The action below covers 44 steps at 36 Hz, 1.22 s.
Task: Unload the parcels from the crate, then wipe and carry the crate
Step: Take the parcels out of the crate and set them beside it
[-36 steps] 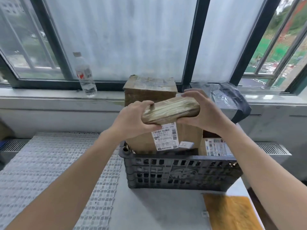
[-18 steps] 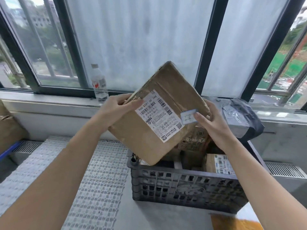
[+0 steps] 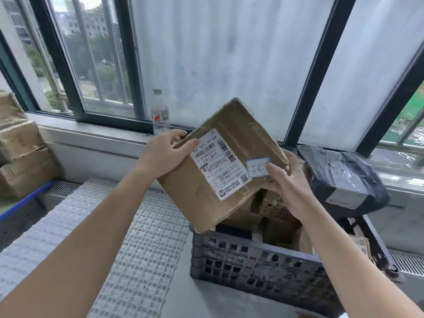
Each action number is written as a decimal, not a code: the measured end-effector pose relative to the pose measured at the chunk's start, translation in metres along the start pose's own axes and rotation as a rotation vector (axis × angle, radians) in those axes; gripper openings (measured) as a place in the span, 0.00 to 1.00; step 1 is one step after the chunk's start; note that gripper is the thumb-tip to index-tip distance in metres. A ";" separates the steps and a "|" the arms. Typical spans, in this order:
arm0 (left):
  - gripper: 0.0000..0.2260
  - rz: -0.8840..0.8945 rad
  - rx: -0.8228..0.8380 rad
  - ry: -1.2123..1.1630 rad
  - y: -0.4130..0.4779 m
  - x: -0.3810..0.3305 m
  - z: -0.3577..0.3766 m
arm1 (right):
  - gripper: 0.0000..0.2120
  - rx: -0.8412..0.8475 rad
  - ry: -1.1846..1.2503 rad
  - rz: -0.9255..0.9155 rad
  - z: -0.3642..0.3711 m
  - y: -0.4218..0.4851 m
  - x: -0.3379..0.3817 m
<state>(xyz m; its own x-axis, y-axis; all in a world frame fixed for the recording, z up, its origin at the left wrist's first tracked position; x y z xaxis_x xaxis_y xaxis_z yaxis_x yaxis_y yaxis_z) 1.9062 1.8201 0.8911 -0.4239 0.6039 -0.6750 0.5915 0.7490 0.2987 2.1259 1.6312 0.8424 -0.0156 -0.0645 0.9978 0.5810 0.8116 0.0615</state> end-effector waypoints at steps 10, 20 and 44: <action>0.47 -0.471 -0.162 -0.430 -0.070 0.056 0.025 | 0.29 -0.101 0.185 0.006 0.039 0.008 -0.017; 0.20 -0.480 -0.202 -0.737 -0.103 0.085 0.010 | 0.15 -0.111 -0.044 0.131 0.088 0.001 -0.029; 0.28 -0.436 -0.181 -0.537 -0.100 0.281 -0.129 | 0.44 -0.026 -0.379 0.354 0.312 -0.015 -0.083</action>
<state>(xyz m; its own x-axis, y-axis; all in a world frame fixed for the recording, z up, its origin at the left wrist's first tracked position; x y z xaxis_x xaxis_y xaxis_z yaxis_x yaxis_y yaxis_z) 1.6398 1.9498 0.7585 -0.1721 0.0561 -0.9835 0.3025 0.9532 0.0014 1.8646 1.8061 0.7665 -0.1056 0.4298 0.8967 0.6238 0.7309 -0.2769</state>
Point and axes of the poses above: each hand's wrist, its own y-axis towards the middle knuckle, its own z-axis out of the palm, x = y × z, the point moved 5 cm from there along y, towards the middle knuckle, and after that the axes turned 6 degrees about z, right-handed, at the moved point
